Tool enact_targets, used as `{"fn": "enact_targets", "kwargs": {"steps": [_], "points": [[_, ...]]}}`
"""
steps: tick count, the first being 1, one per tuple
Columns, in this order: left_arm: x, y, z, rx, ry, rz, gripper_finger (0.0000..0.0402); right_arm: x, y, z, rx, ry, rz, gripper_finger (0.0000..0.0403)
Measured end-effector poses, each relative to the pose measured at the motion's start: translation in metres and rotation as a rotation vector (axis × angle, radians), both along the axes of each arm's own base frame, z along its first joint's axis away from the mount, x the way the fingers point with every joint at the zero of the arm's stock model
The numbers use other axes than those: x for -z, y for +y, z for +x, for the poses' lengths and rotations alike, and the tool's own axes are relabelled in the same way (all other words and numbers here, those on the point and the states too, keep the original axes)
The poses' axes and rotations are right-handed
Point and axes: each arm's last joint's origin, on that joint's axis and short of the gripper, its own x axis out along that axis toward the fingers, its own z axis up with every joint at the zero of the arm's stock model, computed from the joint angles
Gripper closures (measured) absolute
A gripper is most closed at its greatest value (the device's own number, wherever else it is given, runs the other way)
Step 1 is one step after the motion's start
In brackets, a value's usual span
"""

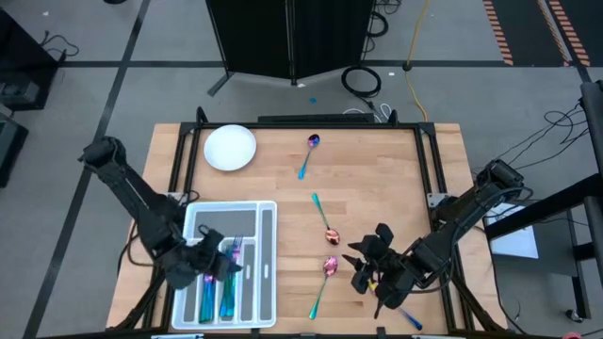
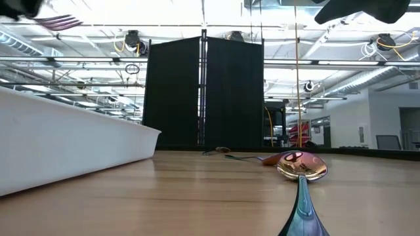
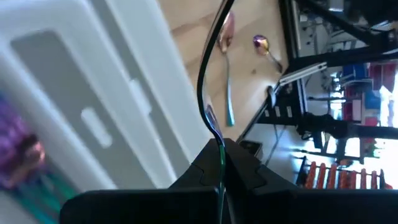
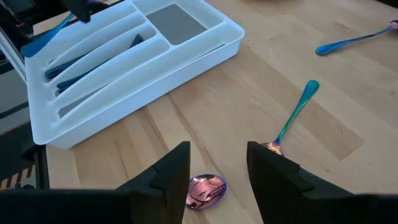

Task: Sort silverware
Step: Put the iridescent blue fork in the silverware tray

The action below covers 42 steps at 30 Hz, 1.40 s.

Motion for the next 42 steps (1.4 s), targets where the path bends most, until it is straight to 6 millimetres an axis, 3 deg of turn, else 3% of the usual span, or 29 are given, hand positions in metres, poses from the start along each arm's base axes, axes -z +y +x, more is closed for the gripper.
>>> {"fn": "enact_targets", "kwargs": {"steps": [8, 20, 42], "points": [[0.027, -0.019, -0.02, -0.06, 0.116, 0.007, 0.0399, 0.0, 0.0, 0.001, -0.002, -0.002, -0.001, 0.0257], [0.057, -0.033, -0.025, -0.114, 0.286, -0.046, 0.0399, -0.001, -0.004, 0.006, -0.02, 0.004, -0.032, 0.0257], [0.063, -0.032, -0.019, -0.12, 0.345, -0.056, 0.0367, -0.002, -0.004, 0.009, -0.043, -0.003, -0.042, 0.0257]]}}
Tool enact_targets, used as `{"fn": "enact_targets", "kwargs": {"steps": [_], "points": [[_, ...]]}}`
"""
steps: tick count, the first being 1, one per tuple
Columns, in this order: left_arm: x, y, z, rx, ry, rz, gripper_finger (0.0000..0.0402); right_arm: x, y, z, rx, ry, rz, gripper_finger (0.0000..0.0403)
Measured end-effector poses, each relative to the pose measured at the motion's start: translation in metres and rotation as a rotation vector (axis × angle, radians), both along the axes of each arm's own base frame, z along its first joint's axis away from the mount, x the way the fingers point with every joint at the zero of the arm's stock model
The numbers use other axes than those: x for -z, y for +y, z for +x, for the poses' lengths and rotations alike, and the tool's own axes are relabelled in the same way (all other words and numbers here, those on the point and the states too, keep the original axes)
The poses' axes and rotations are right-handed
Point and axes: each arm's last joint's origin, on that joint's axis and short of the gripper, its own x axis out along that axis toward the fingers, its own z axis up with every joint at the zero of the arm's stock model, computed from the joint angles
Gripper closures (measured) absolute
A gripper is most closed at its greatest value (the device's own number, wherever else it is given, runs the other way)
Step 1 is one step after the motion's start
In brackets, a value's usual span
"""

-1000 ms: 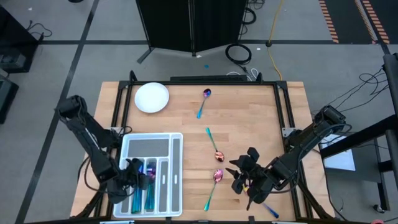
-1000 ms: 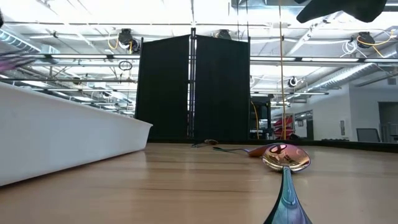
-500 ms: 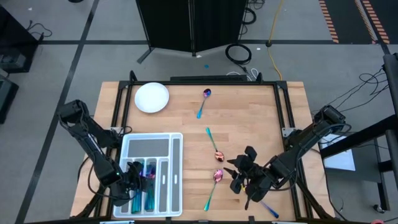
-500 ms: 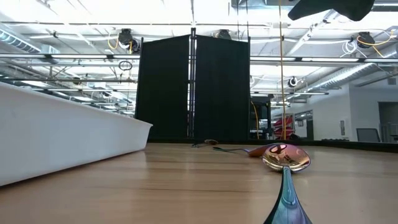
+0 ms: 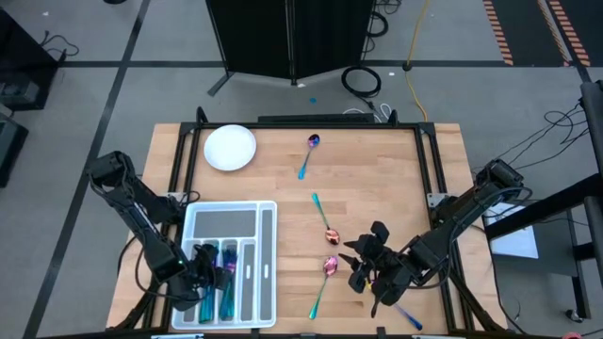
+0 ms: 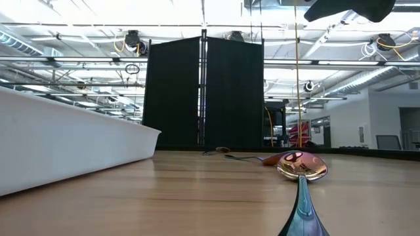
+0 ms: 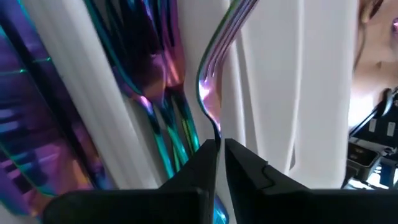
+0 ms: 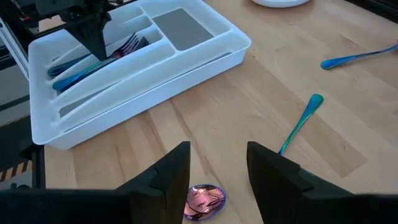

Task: Sort silverware
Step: Put the iridescent blue fork in the silverware tray, then put the iridescent blue spoon in the right slot of the silverware tray

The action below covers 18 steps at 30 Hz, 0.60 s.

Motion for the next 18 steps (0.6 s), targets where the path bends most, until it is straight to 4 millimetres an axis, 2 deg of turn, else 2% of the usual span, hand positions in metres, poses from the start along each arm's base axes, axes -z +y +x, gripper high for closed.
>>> {"fn": "enact_targets", "kwargs": {"steps": [9, 18], "points": [[-0.003, 0.001, 0.0, 0.019, 0.031, -0.034, 0.0365, 0.0, 0.0, 0.0, 0.0, 0.001, -0.001, 0.0257], [-0.032, 0.014, -0.008, 0.085, -0.027, -0.024, 0.0365, 0.0, 0.0, 0.0, 0.0, 0.001, -0.002, 0.0257]]}}
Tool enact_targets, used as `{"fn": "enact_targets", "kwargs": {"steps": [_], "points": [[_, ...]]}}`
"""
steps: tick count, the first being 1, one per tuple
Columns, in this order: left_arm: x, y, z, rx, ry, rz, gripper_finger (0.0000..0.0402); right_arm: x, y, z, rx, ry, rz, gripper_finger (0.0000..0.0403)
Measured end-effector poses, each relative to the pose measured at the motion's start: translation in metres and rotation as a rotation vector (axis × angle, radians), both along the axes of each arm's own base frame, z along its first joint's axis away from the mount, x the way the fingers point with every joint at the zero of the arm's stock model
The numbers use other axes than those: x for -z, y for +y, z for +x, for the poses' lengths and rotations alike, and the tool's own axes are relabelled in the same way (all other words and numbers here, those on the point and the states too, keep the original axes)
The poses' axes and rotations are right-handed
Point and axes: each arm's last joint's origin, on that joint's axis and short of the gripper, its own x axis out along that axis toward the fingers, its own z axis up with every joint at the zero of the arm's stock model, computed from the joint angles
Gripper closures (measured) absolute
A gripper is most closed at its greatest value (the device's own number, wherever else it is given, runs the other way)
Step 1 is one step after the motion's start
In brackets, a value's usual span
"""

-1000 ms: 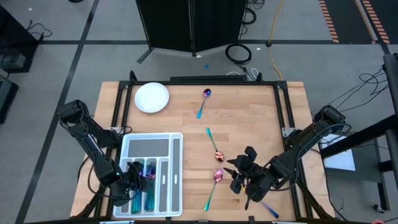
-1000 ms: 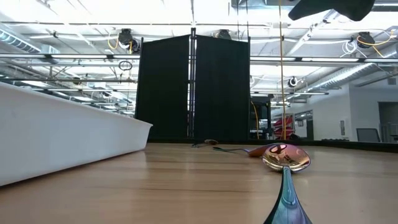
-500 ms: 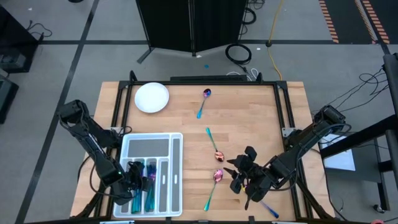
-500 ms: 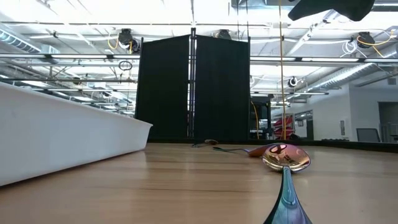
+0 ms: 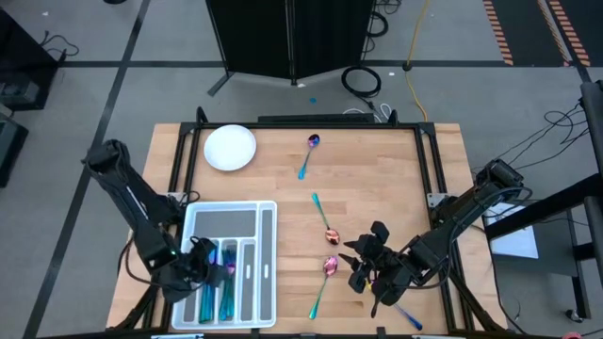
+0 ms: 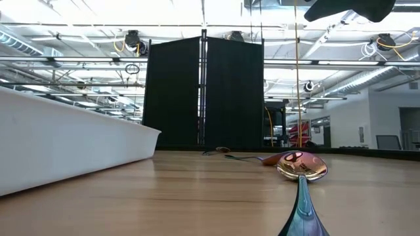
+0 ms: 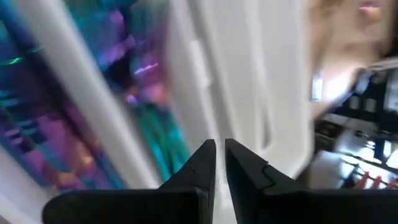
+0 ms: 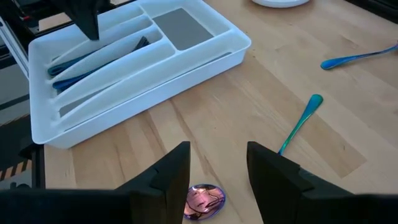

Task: Sort silverware
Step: Put the iridescent blue spoon in the right slot of the silverware tray

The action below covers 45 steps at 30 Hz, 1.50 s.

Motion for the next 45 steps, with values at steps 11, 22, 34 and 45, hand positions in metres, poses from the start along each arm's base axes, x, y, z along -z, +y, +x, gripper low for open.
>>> {"fn": "enact_targets", "kwargs": {"steps": [11, 22, 34, 45], "points": [[-0.059, 0.007, 0.034, 0.083, -0.462, 0.341, 0.0365, 0.0, 0.0, 0.0, -0.027, 0.014, -0.037, 0.0257], [-0.071, -0.002, 0.097, 0.351, -0.794, 0.934, 0.0365, 0.005, 0.007, -0.001, -0.165, 0.182, 0.239, 0.0257], [-0.048, -0.005, 0.135, 0.614, -0.955, 1.084, 0.0365, 0.009, 0.048, -0.043, -0.2, 0.4, 0.596, 0.0257], [-0.045, 0.004, 0.143, 0.63, -0.945, 1.08, 0.0365, 0.019, 0.068, -0.086, -0.11, 0.525, 0.583, 0.0257]]}}
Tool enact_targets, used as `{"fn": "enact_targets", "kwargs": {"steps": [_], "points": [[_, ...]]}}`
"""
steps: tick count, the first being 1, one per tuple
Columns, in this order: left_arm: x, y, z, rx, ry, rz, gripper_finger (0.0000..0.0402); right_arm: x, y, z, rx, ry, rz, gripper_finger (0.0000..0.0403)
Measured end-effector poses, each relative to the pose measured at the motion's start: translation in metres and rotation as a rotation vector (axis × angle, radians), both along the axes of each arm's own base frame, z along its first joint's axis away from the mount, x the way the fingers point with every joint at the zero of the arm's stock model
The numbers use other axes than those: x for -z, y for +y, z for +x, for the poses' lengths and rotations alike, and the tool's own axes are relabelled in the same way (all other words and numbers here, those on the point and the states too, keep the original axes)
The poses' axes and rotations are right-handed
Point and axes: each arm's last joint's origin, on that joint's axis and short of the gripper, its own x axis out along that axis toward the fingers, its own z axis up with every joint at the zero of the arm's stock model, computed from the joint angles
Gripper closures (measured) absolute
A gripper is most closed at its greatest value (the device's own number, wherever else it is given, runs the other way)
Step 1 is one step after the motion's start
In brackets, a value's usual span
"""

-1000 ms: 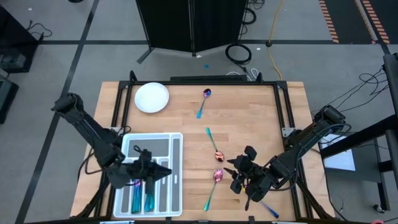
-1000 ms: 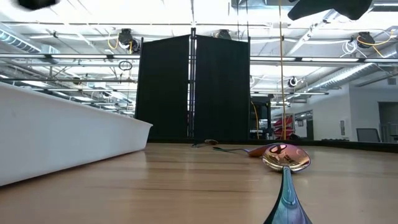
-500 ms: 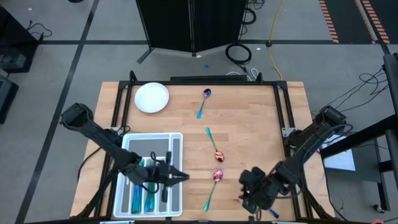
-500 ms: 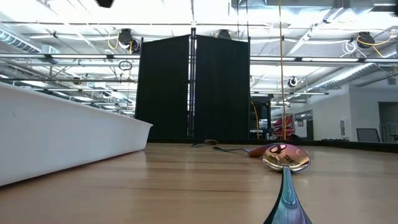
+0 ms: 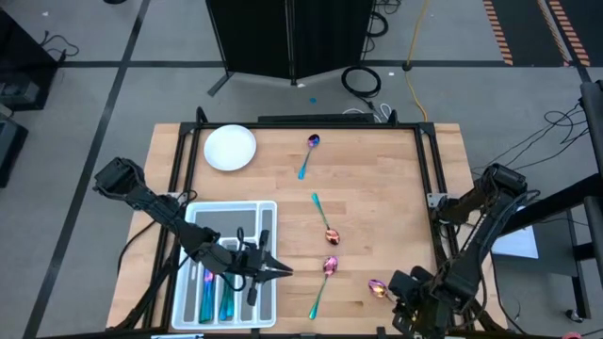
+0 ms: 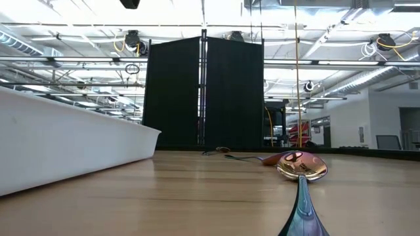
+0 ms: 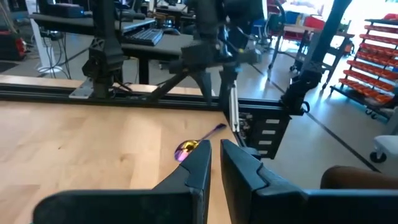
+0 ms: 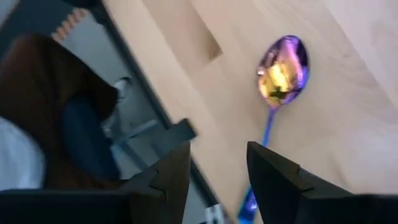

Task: Sort silverware
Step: Put the iridescent blue spoon in the right slot of the silverware tray

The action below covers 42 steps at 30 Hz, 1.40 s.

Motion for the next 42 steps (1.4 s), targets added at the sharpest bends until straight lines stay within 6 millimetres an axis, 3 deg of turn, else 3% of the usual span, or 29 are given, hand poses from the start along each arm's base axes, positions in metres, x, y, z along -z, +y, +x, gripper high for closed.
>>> {"fn": "enact_targets", "kwargs": {"steps": [23, 35, 42], "points": [[0.0, 0.002, 0.001, -0.005, -0.003, 0.024, 0.0365, 0.071, 0.017, 0.008, -0.097, 0.17, -0.255, 0.0257], [0.0, 0.002, 0.001, -0.005, -0.003, 0.024, 0.0365, 0.077, 0.022, 0.006, -0.095, 0.223, -0.218, 0.0257], [0.0, 0.001, 0.001, 0.021, -0.001, 0.02, 0.0365, 0.09, 0.029, 0.0, -0.099, 0.254, -0.229, 0.0257]]}}
